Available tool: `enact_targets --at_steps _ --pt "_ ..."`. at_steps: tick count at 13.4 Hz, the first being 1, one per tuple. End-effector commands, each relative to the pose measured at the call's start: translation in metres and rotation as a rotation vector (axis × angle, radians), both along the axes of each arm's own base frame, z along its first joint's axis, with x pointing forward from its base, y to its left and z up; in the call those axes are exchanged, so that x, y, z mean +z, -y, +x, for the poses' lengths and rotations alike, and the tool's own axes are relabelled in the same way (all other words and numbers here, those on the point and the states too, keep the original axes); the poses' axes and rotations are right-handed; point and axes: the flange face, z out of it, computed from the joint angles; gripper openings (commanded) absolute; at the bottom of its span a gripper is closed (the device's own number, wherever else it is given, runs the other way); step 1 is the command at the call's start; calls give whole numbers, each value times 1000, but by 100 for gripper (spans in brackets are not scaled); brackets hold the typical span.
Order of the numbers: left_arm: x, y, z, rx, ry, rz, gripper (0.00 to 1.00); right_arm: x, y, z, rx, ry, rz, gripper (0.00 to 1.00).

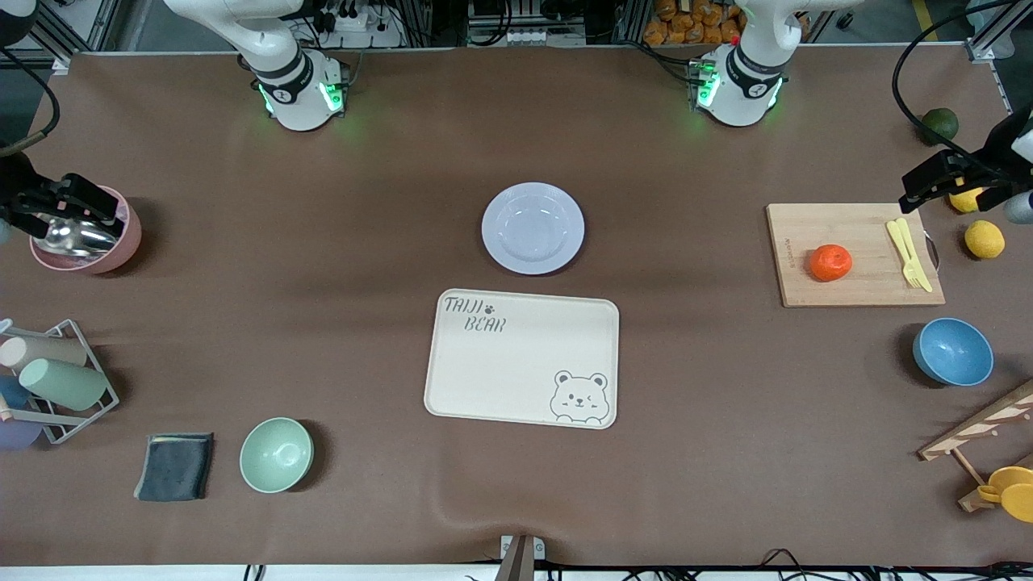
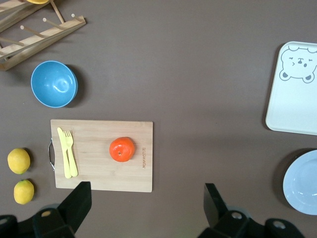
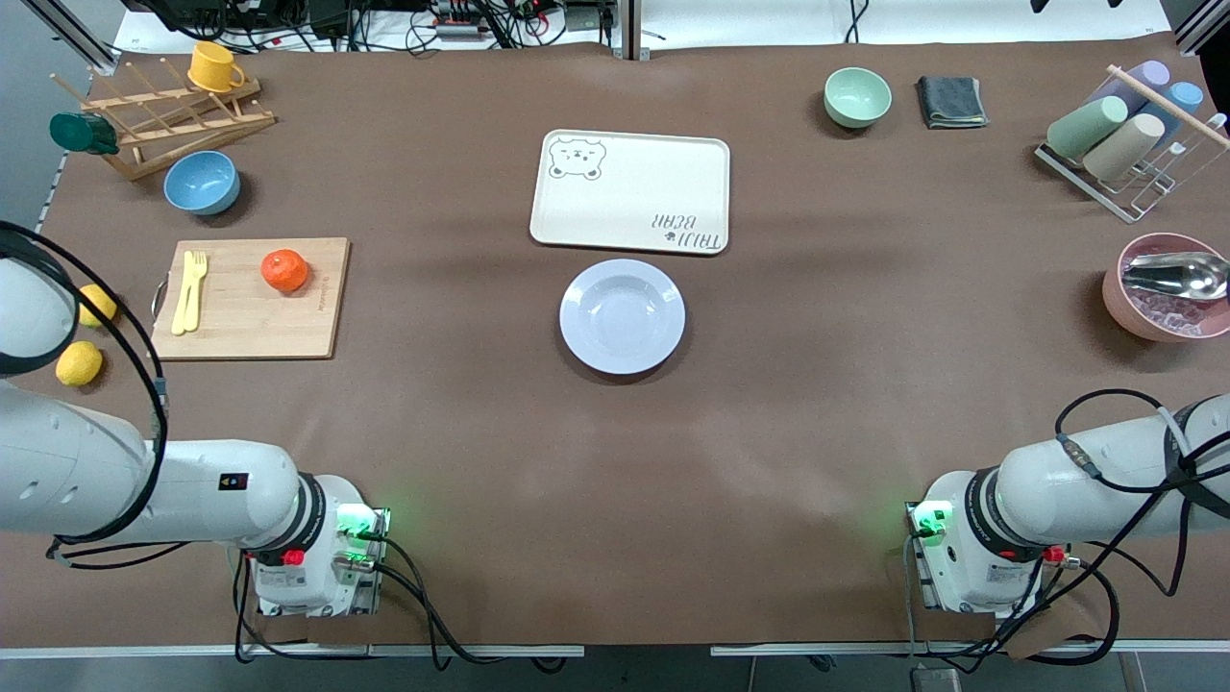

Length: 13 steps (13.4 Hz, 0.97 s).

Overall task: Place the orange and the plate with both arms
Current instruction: 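Reach the left gripper down to the orange on the cutting board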

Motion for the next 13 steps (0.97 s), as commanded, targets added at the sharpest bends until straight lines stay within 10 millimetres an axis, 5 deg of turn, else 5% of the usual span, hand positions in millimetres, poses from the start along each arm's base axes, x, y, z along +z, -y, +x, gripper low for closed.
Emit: enact_targets --at_steps 1,3,6,8,13 --pt "7 -4 -3 31 17 24 100 -1 1 -1 -7 4 15 100" --pt "-7 -6 4 19 -10 27 100 -1 1 -1 -7 0 15 100" --pt "-81 -21 10 32 -146 33 100 -8 10 -1 -24 -28 78 100" --pt "-140 -41 0 56 -163 46 100 -18 19 0 -24 -66 103 100" --pt "-246 -82 -32 59 -120 70 100 -43 17 11 29 -109 102 100"
